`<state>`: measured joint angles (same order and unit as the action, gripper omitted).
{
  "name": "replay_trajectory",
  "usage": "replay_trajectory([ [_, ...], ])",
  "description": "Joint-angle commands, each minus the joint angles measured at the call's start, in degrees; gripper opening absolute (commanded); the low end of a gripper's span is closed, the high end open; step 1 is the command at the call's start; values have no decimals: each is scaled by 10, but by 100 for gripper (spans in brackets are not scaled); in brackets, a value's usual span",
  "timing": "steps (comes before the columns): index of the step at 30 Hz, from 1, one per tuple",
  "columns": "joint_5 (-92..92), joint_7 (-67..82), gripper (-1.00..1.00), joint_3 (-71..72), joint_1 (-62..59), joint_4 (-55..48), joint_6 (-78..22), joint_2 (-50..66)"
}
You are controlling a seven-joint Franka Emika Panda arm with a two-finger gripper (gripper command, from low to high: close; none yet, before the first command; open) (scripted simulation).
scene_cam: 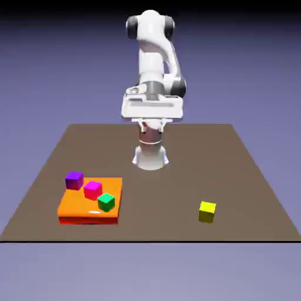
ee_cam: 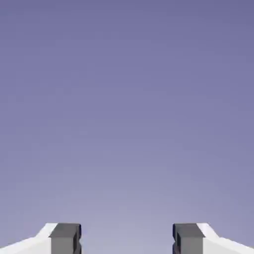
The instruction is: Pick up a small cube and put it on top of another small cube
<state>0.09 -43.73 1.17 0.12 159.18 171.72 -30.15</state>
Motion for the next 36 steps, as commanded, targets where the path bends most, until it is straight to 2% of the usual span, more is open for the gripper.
replay_trajectory([
  [1, 1, -11, 0, 10, -5, -15, -19, 21],
  [36, 27, -377, 0, 346, -169, -538, -677, 741],
])
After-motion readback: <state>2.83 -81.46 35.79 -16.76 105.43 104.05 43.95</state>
